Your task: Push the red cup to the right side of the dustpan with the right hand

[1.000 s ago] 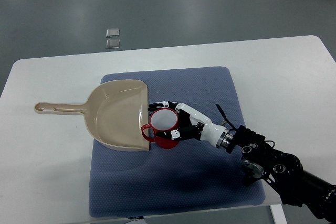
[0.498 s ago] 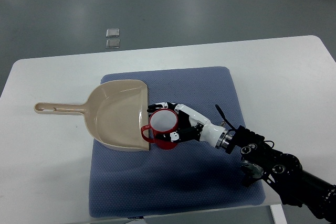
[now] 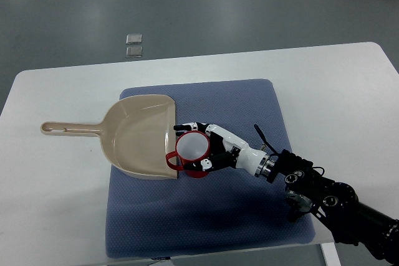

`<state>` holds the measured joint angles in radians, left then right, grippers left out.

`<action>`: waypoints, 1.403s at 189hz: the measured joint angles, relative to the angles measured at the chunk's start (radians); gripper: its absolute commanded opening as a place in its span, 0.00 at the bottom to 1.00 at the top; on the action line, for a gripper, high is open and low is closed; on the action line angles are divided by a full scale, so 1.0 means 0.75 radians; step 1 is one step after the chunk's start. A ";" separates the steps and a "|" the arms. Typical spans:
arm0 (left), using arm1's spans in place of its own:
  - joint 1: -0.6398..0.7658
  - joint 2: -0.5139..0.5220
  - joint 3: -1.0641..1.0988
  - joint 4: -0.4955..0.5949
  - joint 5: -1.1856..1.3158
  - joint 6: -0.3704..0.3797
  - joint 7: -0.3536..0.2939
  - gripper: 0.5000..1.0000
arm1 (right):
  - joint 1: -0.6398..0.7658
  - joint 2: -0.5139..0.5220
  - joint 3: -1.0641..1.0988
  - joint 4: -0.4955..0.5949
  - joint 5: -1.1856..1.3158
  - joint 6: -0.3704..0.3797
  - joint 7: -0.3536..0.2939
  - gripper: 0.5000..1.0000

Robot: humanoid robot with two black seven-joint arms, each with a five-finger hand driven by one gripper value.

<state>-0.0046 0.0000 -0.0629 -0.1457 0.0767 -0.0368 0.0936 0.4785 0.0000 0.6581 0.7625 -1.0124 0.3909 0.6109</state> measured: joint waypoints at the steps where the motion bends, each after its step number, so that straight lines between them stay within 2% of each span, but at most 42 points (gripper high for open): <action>1: 0.000 0.000 0.000 0.000 0.000 0.000 0.000 1.00 | 0.000 0.000 0.000 0.000 0.000 0.000 0.000 0.85; 165: 0.000 0.000 0.000 0.000 0.000 0.000 0.000 1.00 | -0.014 -0.001 0.003 0.008 0.000 0.005 0.000 0.86; 265: 0.000 0.000 0.000 0.000 0.000 0.000 0.000 1.00 | -0.018 -0.067 0.016 0.002 0.005 0.014 0.000 0.86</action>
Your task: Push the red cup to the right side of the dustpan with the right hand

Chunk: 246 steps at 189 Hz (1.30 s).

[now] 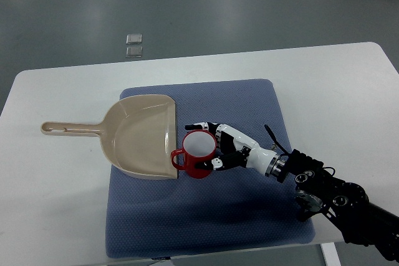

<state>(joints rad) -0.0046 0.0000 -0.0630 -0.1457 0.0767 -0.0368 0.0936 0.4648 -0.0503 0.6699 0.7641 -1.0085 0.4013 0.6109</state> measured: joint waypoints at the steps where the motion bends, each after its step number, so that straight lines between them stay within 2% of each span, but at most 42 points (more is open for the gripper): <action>1: 0.000 0.000 0.000 0.000 0.000 0.000 0.000 1.00 | 0.000 0.000 0.000 0.000 0.000 0.000 0.000 0.86; 145: 0.000 0.000 0.000 0.000 0.000 0.000 0.000 1.00 | -0.008 -0.097 0.001 0.012 0.003 0.058 0.000 0.86; 203: 0.000 0.000 0.000 0.000 0.000 0.000 0.000 1.00 | -0.010 -0.206 0.018 0.070 0.029 0.059 0.000 0.86; 246: 0.000 0.000 0.000 0.000 0.000 0.000 0.000 1.00 | -0.006 -0.278 0.119 0.071 0.091 0.106 0.000 0.86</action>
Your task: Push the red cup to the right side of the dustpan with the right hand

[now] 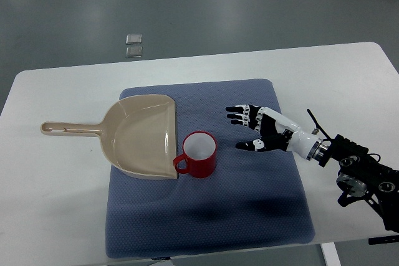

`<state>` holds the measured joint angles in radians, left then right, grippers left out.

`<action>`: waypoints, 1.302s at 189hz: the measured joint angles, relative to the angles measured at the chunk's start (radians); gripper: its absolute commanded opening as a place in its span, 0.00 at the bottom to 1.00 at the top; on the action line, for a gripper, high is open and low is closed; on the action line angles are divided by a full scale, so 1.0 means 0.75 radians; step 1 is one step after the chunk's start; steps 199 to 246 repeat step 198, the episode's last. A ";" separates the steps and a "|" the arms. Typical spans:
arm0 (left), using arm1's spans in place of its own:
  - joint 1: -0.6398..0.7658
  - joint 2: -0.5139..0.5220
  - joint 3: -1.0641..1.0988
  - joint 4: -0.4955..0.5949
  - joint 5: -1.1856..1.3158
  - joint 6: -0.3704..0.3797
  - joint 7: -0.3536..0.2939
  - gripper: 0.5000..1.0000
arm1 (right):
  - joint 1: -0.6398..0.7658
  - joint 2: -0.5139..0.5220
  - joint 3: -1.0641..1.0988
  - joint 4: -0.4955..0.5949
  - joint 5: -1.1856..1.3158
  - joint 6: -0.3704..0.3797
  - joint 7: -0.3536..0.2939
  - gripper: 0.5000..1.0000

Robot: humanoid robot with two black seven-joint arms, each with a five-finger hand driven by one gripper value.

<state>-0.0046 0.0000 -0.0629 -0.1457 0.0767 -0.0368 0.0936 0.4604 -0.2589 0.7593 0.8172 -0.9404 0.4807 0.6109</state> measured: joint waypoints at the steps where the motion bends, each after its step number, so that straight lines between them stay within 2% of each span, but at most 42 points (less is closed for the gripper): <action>1: 0.000 0.000 0.000 0.000 0.000 0.000 0.000 1.00 | 0.000 -0.002 0.003 0.000 0.002 0.000 0.000 0.86; 39: 0.000 0.000 0.000 0.000 0.000 0.000 0.000 1.00 | 0.019 -0.053 0.100 -0.020 0.107 -0.016 0.000 0.86; 77: 0.000 0.000 0.000 0.000 0.000 0.000 0.000 1.00 | 0.022 -0.063 0.184 -0.038 0.160 -0.107 -0.016 0.86; 123: 0.000 0.000 0.000 0.000 0.000 0.000 0.000 1.00 | 0.001 -0.037 0.334 -0.045 0.232 -0.198 -0.208 0.86; 142: 0.000 0.000 0.000 0.000 0.000 0.000 0.000 1.00 | -0.003 -0.023 0.362 -0.044 0.308 -0.230 -0.256 0.86; 175: 0.000 0.000 0.000 0.000 0.000 0.000 0.000 1.00 | -0.006 -0.024 0.368 -0.043 0.375 -0.283 -0.256 0.86; 246: 0.000 0.000 0.000 0.000 0.000 0.000 0.000 1.00 | -0.011 -0.025 0.368 -0.046 0.392 -0.285 -0.255 0.86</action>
